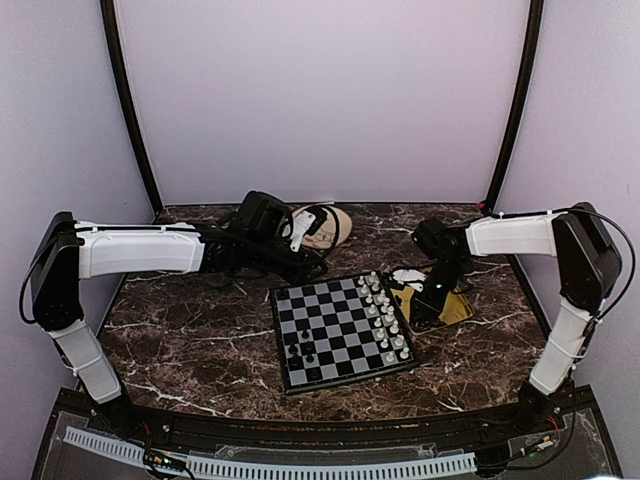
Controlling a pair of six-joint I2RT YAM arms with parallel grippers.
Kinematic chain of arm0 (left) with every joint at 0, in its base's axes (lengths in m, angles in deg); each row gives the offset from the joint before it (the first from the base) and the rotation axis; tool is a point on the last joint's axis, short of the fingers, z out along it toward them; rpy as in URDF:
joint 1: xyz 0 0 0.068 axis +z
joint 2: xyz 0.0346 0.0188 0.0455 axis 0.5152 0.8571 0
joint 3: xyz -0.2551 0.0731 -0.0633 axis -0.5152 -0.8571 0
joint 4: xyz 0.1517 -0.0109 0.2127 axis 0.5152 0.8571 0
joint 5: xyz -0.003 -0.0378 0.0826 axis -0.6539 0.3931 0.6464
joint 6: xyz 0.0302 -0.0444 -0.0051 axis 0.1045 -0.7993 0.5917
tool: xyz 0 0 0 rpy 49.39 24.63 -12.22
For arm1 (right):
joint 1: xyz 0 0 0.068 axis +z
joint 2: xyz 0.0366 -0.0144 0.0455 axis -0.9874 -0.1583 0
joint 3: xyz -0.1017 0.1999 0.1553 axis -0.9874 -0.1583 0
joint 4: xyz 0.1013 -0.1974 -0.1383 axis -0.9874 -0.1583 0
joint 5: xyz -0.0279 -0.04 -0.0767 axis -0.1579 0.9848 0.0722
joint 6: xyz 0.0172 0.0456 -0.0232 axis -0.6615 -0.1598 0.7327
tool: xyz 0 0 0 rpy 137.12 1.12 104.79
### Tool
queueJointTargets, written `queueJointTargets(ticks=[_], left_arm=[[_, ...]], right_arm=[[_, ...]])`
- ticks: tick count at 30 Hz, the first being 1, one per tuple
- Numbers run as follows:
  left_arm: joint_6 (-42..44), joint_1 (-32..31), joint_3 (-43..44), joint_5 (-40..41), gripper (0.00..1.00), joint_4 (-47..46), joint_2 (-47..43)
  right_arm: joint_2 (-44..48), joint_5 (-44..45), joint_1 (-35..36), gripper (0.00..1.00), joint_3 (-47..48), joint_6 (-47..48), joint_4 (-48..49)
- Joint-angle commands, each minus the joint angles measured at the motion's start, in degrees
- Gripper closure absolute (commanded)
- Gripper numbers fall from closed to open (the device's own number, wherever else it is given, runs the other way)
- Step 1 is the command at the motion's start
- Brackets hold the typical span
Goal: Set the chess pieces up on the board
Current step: Pick up the rook from the storage box.
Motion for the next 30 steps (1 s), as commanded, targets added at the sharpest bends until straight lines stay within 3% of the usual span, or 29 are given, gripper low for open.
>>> queueJointTargets(ticks=[1,15,23,30], left_arm=[[-0.56,-0.20,-1.02,-0.72,0.70,-0.69,-2.93],[-0.47,-0.20,-1.51,-1.23,0.70,-0.67,-3.06],[-0.20,-0.24,-2.41,0.30,0.70,-0.22,-4.16],[-1.73,0.82,-4.62,4.53,0.70,2.24,-7.22]], right_arm=[[0.37,0.05,0.43,0.93,1.10,-0.12,-1.16],[0.89,-8.38,-2.92,0.97,7.08,-0.24,-7.77],[4.00,-2.10,-2.44,0.96,11.58,-0.39,-10.23],[5.78,1.99,3.39,0.96,17.23,0.66,-10.80]])
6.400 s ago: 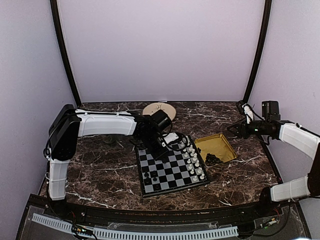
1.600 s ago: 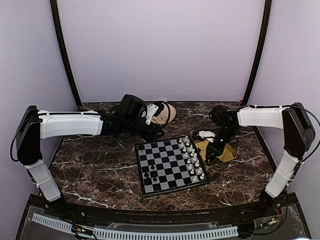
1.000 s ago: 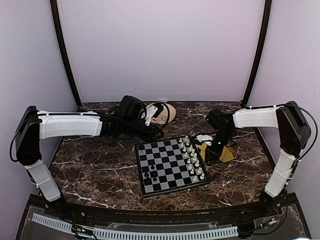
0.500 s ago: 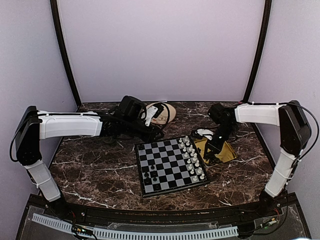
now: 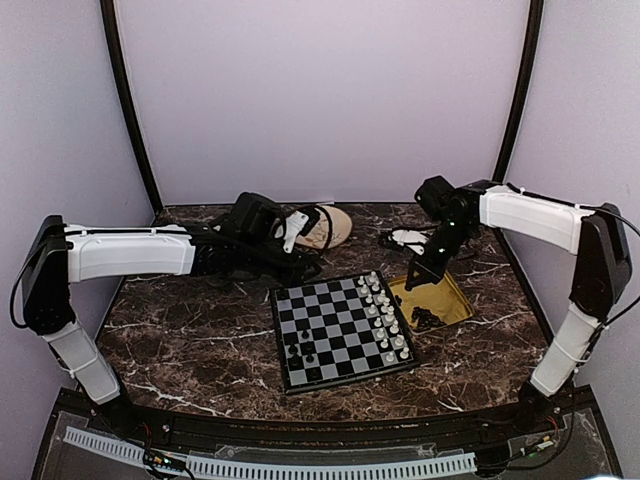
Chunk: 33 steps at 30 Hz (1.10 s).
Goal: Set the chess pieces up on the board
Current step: Pick up the rook from the storage box, then place the rook on the chessboard.
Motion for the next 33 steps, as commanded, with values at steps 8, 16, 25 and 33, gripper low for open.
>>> queueJointTargets(ticks=[8,16,25,33], left_arm=[[-4.47,3.31,-7.44,6.07,0.70,4.31,-9.41],[-5.30,5.44,-10.16,10.69,0.70,8.19,-13.46],[-4.97,7.14,-11.16,11.46,0.69,9.53,-16.41],[-4.89,7.23,-11.27,10.90,0.70,9.92,-16.66]], right_arm=[[-1.81,2.06,14.85,0.95,9.19,1.26,-1.92],[-10.12,7.34,27.43,0.95,11.83,1.19,-0.65],[-15.76,6.93,32.18,0.95,12.04,1.95,1.53],[-17.88,7.19,32.66,0.93,12.12,1.75,2.30]])
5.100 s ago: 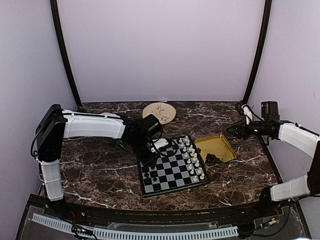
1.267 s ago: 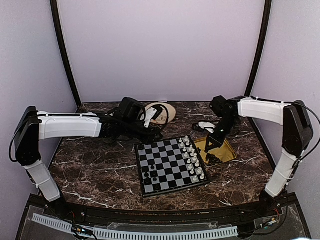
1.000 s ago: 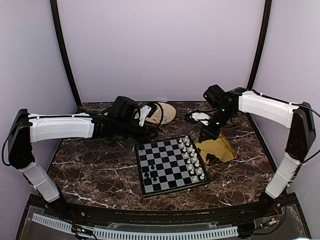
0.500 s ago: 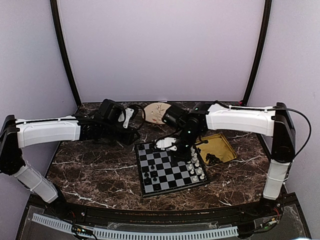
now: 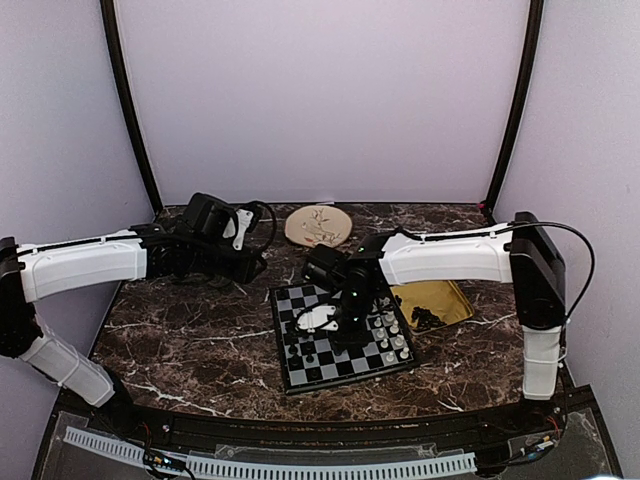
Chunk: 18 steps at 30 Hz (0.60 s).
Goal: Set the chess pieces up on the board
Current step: Place the rook on the chessboard.
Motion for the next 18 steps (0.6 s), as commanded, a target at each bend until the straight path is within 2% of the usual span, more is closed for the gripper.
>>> queueJointTargets(ticks=[1,9,13,18], left_arm=[[-0.05,0.17,-0.93,-0.24,0.69,1.37,-1.92],[1.75,0.17,0.80,-2.79,0.69,2.18,-0.36],[4.96,0.17,4.06,-5.65,0.69,4.77,1.61],[8.43,-0.22,8.38,-14.95,0.67,9.17,5.40]], right_arm=[[-0.71,0.30,0.71,0.92,1.20,0.14,1.23],[3.60,0.14,-0.10,0.73,0.97,-0.44,1.29],[7.89,-2.51,-2.98,0.72,1.11,-0.87,-0.19],[17.02,-5.82,-10.79,0.72,-6.67,-1.33,3.69]])
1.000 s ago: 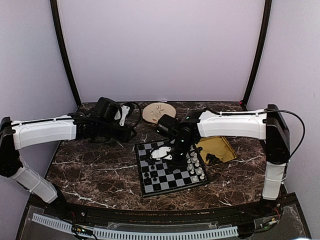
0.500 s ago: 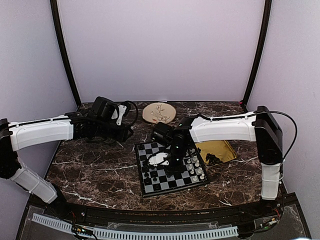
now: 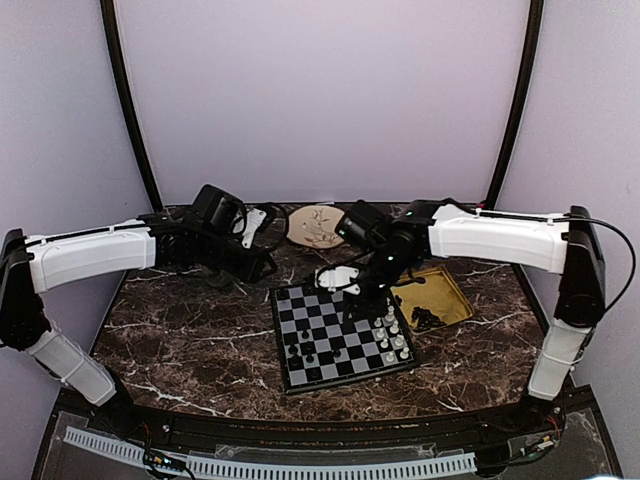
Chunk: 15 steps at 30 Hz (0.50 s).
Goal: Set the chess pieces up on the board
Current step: Place the rook on the chessboard.
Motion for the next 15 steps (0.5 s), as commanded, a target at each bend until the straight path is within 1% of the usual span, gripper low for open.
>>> queueJointTargets(ticks=[1,7,12,15], left_arm=[[4.06,-0.87,5.35,-9.69,0.67,6.31,3.47],[7.24,-8.30,10.42,-10.28,0.68,10.63,9.47],[9.17,-12.58,14.85,-11.94,0.69,14.48,15.21],[10.15,-14.25,16.83,-12.83,0.69,15.55,18.22]], right_arm=[[9.87,-4.01,-8.98,0.72,-7.42,-0.80,4.42],[20.75,-12.20,-23.35,0.74,-24.04,-3.31,14.44],[29.22,-15.51,-32.88,0.74,-32.36,-6.27,22.00],[32.86,-19.71,-40.21,0.72,-36.96,-9.40,27.20]])
